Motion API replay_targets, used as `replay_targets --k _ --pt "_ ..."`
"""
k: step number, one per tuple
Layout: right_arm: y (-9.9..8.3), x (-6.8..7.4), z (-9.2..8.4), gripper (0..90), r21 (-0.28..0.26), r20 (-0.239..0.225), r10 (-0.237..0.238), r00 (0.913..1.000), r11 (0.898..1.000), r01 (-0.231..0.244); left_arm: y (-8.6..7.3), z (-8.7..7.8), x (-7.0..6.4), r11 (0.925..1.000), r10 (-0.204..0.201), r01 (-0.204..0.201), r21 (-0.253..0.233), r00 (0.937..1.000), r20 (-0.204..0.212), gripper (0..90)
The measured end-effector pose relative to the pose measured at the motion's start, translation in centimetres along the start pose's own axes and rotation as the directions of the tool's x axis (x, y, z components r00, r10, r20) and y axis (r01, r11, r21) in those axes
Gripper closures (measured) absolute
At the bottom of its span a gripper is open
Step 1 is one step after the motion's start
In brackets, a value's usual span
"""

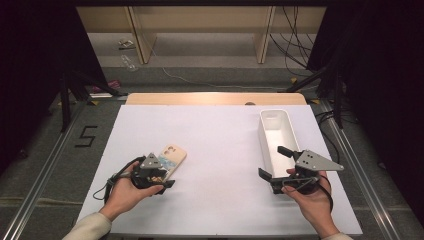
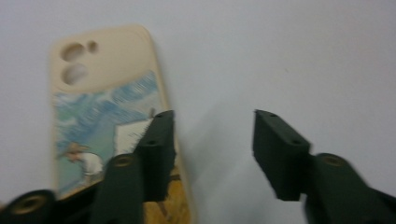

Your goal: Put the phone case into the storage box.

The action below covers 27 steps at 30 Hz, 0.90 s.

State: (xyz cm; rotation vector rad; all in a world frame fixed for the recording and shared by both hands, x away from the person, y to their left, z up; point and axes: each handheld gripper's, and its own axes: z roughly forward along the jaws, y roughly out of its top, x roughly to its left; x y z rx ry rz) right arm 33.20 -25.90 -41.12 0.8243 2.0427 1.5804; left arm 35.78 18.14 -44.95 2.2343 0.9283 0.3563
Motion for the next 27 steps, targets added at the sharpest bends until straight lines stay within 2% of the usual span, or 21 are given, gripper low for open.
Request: replay_targets --k 1,2,4,5,6,7,9,19,24,25,27 --pt "0.0 0.0 0.0 3.1 -0.003 0.002 0.000 1.0000 1.000 0.000 0.3 -0.3 0.5 0.9996 -0.027 0.027 0.001 0.9986 -0.046 20.9" --pt "0.1 0.1 0.0 3.1 -0.004 0.002 -0.001 1.0000 1.000 0.001 0.3 -0.3 0.5 0.9996 -0.027 0.027 0.001 0.9986 -0.046 16.1" --pt "0.1 0.1 0.0 3.1 -0.003 0.002 0.000 1.0000 1.000 0.000 0.5 -0.5 1.1 0.9985 -0.055 0.055 -0.003 0.9948 -0.086 9.2" --pt "0.1 0.1 0.0 3.1 -0.003 0.002 0.000 1.0000 1.000 0.000 0.5 -0.5 1.4 0.9975 -0.070 0.070 0.000 0.9928 -0.097 9.2" --pt "0.0 0.1 0.0 3.0 -0.002 0.001 0.000 1.0000 1.000 0.000 0.6 -0.4 1.9 0.9949 -0.097 0.099 0.017 0.9895 -0.107 0.0" --pt "0.0 0.1 0.0 3.0 -0.002 0.001 0.000 1.0000 1.000 0.000 0.6 -0.4 1.9 0.9949 -0.097 0.099 0.017 0.9895 -0.107 0.0" --pt "0.0 0.1 0.0 3.0 -0.001 0.002 0.001 1.0000 1.000 -0.001 0.7 -0.3 2.4 0.9919 -0.119 0.124 0.026 0.9835 -0.136 0.0" --pt "0.0 0.0 0.0 3.0 0.000 0.008 0.001 1.0000 1.000 -0.001 1.4 0.8 3.5 0.9818 -0.144 0.158 0.105 0.9804 -0.135 0.0" --pt "0.0 0.0 0.0 3.0 -0.003 0.008 0.002 1.0000 1.000 -0.002 1.6 1.4 3.6 0.9776 -0.135 0.152 0.145 0.9831 -0.124 0.0" --pt "0.0 0.0 0.0 3.0 -0.004 0.009 0.002 1.0000 1.000 -0.002 1.7 1.7 3.7 0.9738 -0.134 0.152 0.169 0.9841 -0.117 0.0" --pt "0.0 0.0 0.0 3.0 -0.005 0.009 0.002 1.0000 1.000 -0.002 1.7 1.9 3.7 0.9722 -0.133 0.151 0.179 0.9848 -0.112 0.0"
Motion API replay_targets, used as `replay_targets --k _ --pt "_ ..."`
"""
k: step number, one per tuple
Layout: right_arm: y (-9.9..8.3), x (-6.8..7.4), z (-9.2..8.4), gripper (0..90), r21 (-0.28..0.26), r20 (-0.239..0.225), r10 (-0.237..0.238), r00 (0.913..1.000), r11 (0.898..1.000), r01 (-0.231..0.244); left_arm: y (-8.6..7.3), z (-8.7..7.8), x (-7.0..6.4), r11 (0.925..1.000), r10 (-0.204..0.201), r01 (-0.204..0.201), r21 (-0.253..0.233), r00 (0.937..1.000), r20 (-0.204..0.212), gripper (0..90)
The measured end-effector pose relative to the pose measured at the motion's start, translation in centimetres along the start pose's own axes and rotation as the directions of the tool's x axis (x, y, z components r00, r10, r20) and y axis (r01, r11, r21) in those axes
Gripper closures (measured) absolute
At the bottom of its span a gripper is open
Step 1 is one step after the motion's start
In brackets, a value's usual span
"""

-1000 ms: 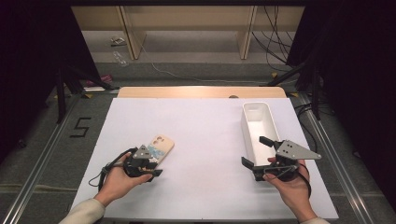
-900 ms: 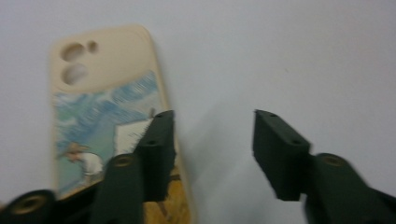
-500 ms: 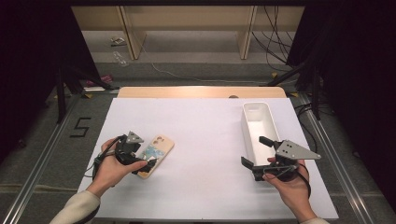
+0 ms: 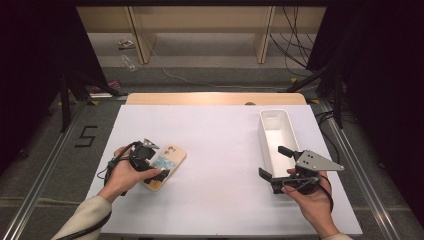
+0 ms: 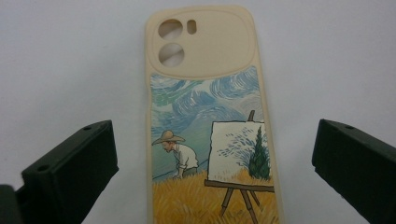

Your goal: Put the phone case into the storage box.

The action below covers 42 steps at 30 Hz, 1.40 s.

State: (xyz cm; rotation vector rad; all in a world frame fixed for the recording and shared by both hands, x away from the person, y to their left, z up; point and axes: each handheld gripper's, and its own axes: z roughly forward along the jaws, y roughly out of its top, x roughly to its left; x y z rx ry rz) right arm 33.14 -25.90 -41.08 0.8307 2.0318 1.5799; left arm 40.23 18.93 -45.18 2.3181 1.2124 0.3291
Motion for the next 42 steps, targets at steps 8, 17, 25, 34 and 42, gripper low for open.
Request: replay_targets --k 8,17,25,34,42 --pt "0.0 0.0 0.0 3.0 0.001 0.002 0.001 1.0000 1.000 -0.001 0.2 1.5 0.0 0.9968 -0.005 0.004 0.079 0.9999 0.009 0.0" --pt "0.0 0.0 0.0 3.0 0.000 0.001 0.000 1.0000 1.000 0.000 0.5 2.3 0.1 0.9902 -0.024 0.023 0.137 0.9997 0.005 1.9" --pt "0.0 0.1 -0.1 3.0 -0.002 0.000 0.000 1.0000 1.000 0.000 0.5 2.7 0.2 0.9862 -0.024 0.022 0.164 0.9996 0.012 2.5" --pt "0.0 0.1 -0.1 3.0 -0.004 -0.001 -0.001 1.0000 1.000 0.001 0.6 3.0 0.2 0.9831 -0.037 0.036 0.180 0.9993 0.003 4.9" --pt "0.0 0.1 -0.1 3.0 -0.005 -0.001 -0.001 1.0000 1.000 0.001 0.7 3.3 0.2 0.9799 -0.039 0.038 0.196 0.9993 0.000 5.7"
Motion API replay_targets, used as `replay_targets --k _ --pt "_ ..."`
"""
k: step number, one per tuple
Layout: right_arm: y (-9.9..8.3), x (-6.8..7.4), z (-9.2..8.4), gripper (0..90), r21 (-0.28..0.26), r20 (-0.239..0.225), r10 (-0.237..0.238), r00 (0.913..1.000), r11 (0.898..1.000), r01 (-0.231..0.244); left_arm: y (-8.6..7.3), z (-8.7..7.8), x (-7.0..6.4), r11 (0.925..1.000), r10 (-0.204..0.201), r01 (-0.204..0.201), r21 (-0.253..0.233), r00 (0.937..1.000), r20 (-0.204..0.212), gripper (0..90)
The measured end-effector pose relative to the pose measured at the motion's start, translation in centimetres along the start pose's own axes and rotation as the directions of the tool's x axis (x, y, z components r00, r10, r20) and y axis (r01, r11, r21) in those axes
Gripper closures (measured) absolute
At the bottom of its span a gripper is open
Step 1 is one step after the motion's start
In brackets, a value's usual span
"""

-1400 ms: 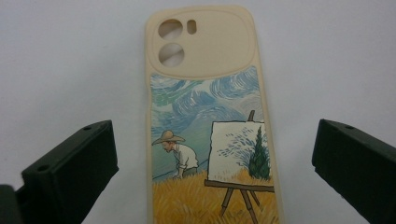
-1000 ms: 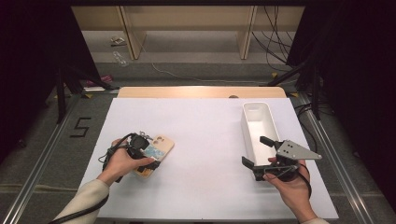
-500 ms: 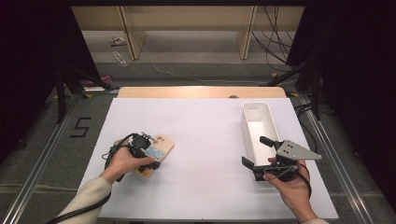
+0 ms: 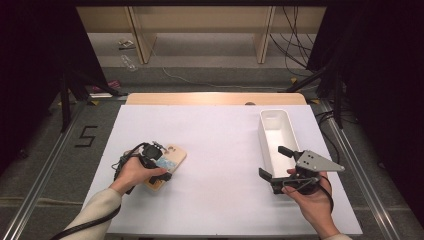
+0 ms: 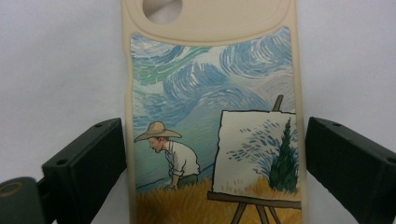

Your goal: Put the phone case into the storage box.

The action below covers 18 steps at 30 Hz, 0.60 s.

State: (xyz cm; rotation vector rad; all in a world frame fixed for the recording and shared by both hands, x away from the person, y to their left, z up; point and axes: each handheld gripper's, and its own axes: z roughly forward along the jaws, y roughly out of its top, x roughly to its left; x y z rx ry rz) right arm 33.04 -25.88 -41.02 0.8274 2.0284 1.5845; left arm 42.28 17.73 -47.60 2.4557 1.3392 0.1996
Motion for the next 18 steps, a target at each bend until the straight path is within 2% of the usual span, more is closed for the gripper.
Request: replay_targets --k 18 --pt "0.00 0.06 0.00 3.0 0.001 -0.001 -0.001 1.0000 1.000 0.001 0.40 0.25 0.12 0.9994 0.005 -0.005 0.034 1.0000 0.001 5.9"
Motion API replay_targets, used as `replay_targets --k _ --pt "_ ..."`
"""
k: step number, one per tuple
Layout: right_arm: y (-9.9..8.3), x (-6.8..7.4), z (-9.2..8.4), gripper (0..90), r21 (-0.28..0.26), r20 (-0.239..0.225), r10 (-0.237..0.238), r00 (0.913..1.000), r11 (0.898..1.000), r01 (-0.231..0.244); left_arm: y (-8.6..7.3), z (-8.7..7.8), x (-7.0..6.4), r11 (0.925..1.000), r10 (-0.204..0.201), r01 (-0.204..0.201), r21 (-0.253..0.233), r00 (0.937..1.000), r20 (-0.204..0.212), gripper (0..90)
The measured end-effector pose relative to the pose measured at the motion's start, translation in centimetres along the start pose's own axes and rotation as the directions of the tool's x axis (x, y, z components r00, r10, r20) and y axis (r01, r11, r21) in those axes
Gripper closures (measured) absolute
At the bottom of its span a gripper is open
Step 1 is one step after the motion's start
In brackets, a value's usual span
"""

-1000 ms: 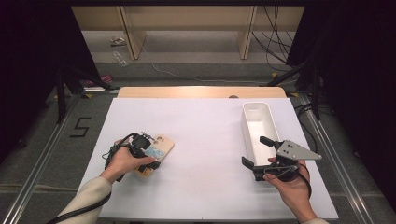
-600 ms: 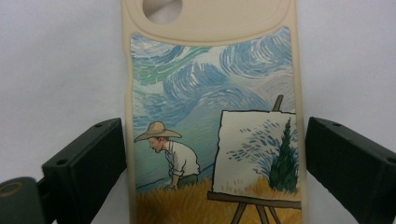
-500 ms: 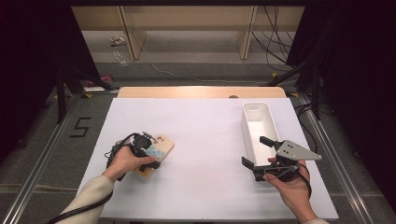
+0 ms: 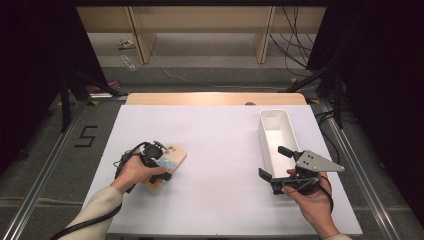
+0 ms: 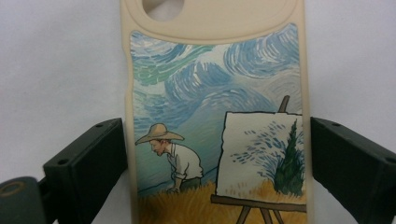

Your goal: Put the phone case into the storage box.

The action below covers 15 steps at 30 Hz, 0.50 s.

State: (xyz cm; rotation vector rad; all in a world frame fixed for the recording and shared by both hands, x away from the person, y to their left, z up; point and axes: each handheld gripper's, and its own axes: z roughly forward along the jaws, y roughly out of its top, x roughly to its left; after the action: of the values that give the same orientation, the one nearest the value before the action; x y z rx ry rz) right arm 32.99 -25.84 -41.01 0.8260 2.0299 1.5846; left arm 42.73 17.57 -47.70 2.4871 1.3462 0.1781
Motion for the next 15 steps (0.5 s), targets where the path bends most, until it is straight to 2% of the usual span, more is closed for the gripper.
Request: replay_targets --k 15 --pt "0.01 0.03 0.00 3.0 -0.001 -0.002 -0.001 1.0000 1.000 0.001 0.06 -0.15 -0.19 0.9999 -0.012 0.013 0.006 0.9998 -0.015 10.1"
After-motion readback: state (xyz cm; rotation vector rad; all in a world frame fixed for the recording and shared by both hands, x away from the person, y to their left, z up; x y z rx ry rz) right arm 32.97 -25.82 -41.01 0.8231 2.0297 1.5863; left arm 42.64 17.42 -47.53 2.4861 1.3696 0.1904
